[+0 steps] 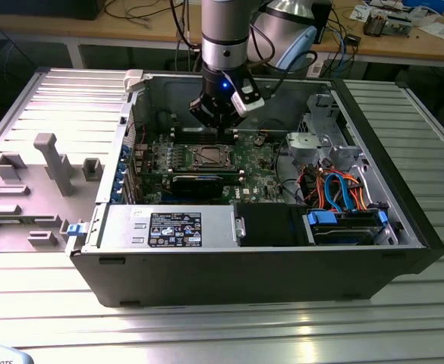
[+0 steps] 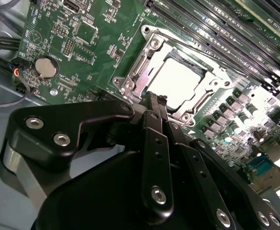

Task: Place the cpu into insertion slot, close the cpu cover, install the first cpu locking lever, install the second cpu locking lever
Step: 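Install the second cpu locking lever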

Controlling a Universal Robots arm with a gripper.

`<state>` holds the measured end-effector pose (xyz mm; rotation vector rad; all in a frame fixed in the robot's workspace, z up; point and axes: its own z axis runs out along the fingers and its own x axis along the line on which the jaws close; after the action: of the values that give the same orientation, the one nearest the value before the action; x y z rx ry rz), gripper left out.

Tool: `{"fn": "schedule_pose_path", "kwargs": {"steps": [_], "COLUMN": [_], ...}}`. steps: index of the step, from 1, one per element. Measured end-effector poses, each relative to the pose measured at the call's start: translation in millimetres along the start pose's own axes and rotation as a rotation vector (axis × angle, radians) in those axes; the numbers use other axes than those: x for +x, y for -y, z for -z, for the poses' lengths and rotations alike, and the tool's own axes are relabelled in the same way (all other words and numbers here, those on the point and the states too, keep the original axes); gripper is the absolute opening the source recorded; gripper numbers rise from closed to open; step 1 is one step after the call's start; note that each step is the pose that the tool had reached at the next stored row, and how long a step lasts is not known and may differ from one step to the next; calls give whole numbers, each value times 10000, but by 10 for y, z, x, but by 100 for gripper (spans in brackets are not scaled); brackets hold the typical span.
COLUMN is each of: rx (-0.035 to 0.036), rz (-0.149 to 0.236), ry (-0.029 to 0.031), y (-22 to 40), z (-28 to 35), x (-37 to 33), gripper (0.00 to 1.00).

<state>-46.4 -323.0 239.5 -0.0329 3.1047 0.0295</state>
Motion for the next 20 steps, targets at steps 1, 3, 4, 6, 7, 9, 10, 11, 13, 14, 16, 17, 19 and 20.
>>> {"fn": "schedule_pose_path", "kwargs": {"steps": [1,3,4,6,7,9,10,11,13,14,16,17,19,20], "rx": [2,1,2,2,2,1,2,1,3,1,1,2,2,4], "rz": [0,2,1,1,1,1,2,1,3,1,2,2,0,1], "ry": [0,-1,-1,0,-1,-1,-1,-1,-1,-1,0,0,0,-2], "y": [0,2,2,3,3,3,3,4,15,22,42,46,47,47], "z": [0,1,1,1,1,1,1,1,1,0,0,0,0,5], "x": [0,0,0,0,0,0,0,0,0,0,0,1,1,1], "gripper": [11,11,11,11,11,11,11,11,11,11,11,11,11,11]}}
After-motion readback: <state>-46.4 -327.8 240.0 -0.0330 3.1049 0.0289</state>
